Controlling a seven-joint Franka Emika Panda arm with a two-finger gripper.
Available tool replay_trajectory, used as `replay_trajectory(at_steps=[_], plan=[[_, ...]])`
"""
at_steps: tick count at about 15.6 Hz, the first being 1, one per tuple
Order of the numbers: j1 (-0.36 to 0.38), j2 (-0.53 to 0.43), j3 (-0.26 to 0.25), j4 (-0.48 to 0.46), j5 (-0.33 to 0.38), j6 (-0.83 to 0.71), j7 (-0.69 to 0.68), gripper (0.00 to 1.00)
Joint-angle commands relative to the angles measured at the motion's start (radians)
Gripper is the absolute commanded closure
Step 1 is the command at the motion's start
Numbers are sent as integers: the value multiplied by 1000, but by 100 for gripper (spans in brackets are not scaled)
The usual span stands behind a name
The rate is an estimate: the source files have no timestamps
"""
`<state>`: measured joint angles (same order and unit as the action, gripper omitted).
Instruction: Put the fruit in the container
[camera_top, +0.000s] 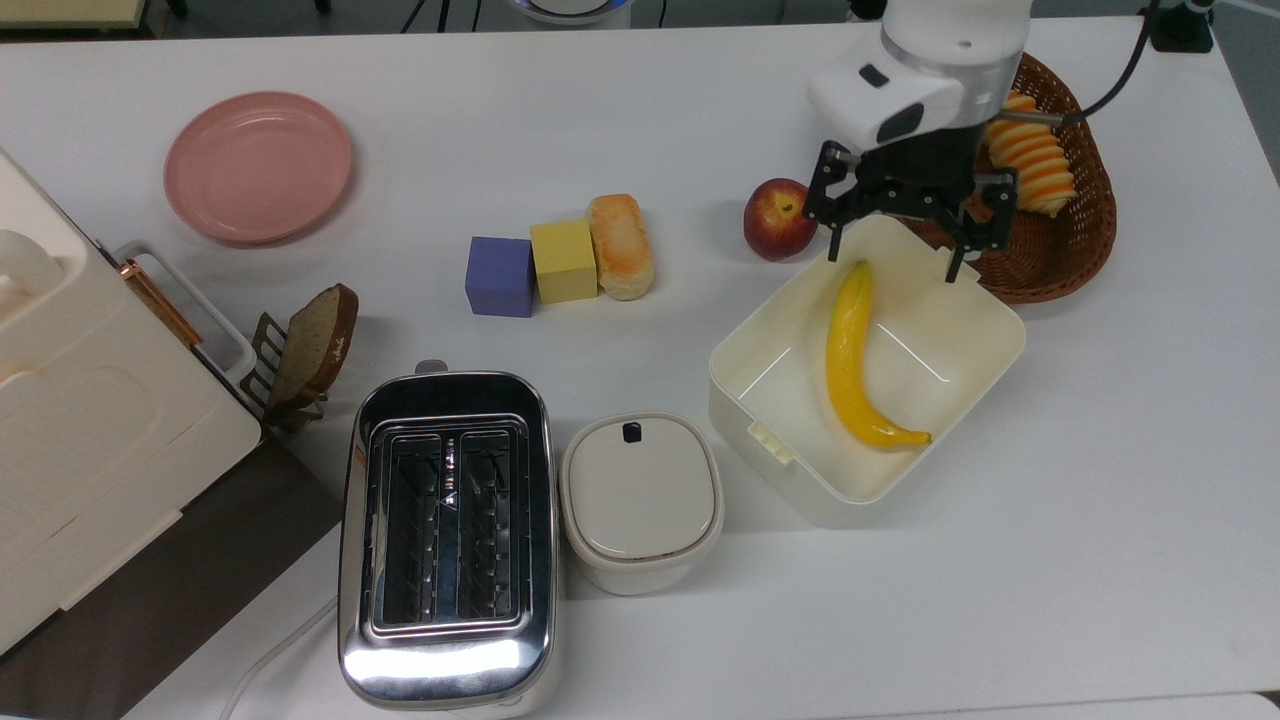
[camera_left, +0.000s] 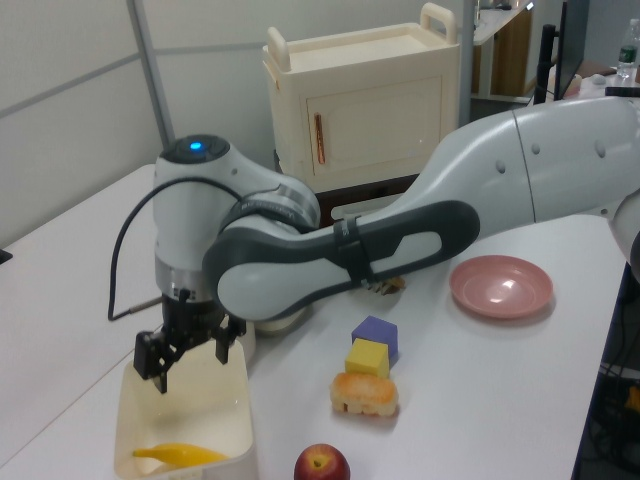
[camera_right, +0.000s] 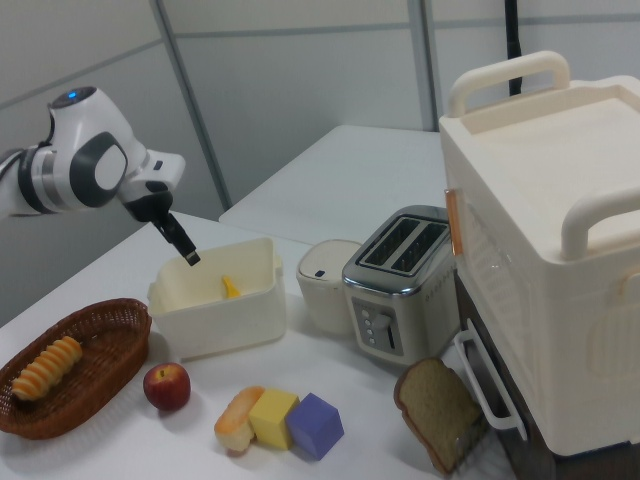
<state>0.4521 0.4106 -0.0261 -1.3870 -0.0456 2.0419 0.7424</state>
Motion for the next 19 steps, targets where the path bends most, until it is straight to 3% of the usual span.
replay_trajectory(at_steps=[1,6,11,19], plan=[[-30,-104,-3,-26,6,-156,-20,0],[-163,-174,-5,-24,23,-451,-337,0],[-311,-211,-9,-24,20,-568,-636,0],[-443,-204,-9,-30,23,-560,-739,0]])
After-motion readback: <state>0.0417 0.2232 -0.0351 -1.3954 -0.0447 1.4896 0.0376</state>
